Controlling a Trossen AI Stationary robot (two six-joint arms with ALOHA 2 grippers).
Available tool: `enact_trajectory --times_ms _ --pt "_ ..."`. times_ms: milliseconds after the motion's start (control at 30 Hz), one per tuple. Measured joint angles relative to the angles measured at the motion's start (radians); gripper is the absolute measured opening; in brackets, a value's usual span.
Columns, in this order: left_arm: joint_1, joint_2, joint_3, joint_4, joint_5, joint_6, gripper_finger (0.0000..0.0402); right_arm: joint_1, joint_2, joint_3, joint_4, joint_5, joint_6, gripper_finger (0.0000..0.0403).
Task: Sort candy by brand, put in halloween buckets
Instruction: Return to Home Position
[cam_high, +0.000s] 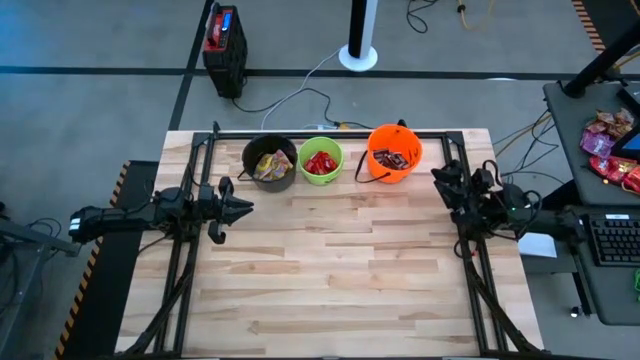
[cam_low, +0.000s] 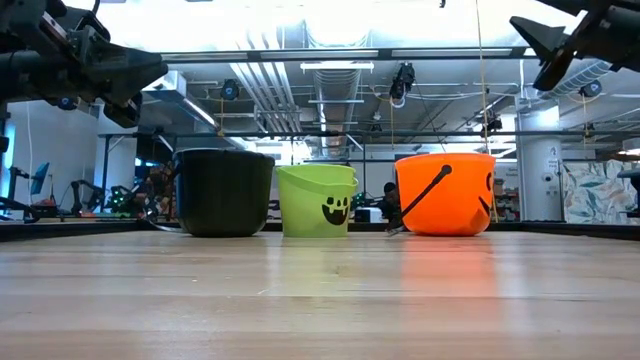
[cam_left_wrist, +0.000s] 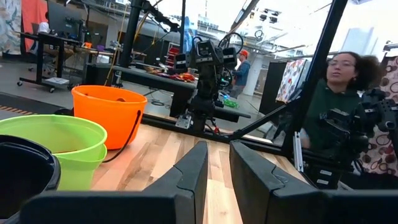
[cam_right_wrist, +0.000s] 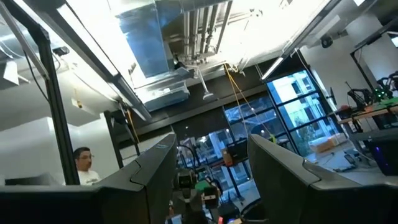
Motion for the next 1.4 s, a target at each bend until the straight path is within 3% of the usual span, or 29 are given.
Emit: enact_trajectory --times_ms 467,1400 --pt "0.0 0.0 0.0 0.0 0.0 0.0 0.0052 0.0 0.072 0.0 -0.001 0.0 0.0 0.0189" --pt "0.0 0.0 0.0 0.0 0.0 0.0 0.0052 0.0 0.077 0.0 -0.001 0.0 0.0 0.0189"
